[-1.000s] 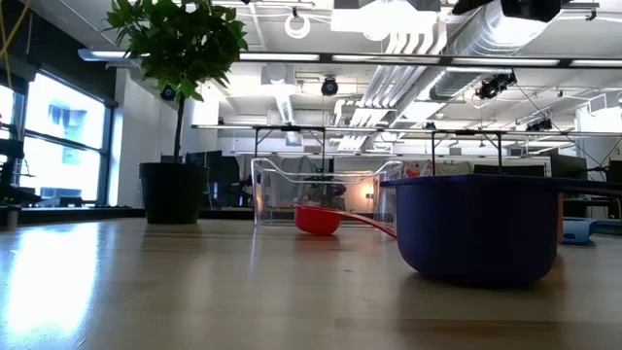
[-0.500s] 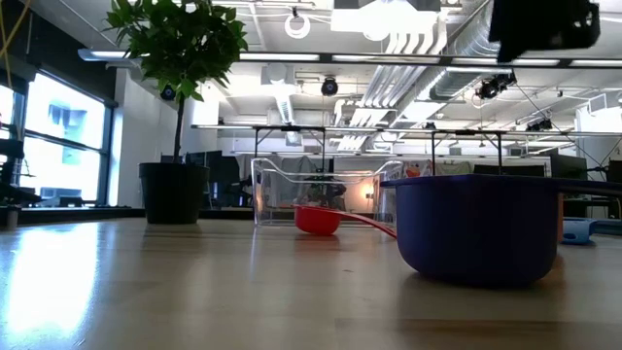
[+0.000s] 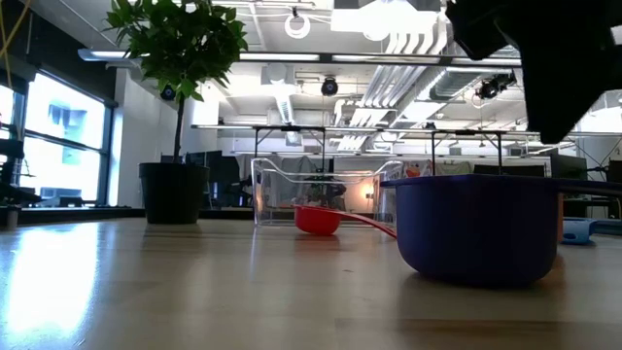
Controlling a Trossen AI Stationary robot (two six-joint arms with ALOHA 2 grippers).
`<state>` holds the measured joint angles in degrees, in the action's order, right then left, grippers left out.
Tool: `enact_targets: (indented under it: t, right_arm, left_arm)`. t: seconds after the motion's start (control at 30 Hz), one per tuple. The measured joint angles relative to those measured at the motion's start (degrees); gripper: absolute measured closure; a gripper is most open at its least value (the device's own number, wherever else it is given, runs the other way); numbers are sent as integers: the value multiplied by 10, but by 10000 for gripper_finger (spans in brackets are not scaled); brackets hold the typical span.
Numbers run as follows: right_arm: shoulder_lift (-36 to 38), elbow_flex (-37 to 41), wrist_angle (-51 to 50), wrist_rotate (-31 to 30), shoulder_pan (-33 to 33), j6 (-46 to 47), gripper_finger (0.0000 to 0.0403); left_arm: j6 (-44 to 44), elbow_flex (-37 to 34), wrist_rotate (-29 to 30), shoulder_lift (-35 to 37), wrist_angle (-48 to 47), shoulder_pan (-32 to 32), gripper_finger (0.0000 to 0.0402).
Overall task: Nest measuring cups in basket
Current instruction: Stack the green measuring cup on top of the orange measuring cup
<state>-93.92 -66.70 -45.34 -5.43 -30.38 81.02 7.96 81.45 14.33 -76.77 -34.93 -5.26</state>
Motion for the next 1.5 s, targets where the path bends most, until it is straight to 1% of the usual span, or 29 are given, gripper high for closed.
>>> enact_targets:
  t: [0.33, 0.8, 1.1, 1.23, 1.5]
  right_arm:
    - [-36, 0, -17, 1, -15, 78, 304]
    - [-83, 0, -18, 1, -13, 177, 304]
    - [-86, 0, -6, -7, 7, 181, 304]
    - [-86, 0, 1, -32, 14, 180, 304]
    - [-86, 0, -3, -40, 23, 176, 304]
  left_arm:
    - [-7, 0, 0, 0, 0, 0, 312]
    - [-7, 0, 0, 0, 0, 0, 312]
    - [-7, 0, 0, 0, 0, 0, 312]
    - [-12, 0, 0, 0, 0, 0, 312]
    - [-17, 0, 0, 0, 0, 0, 312]
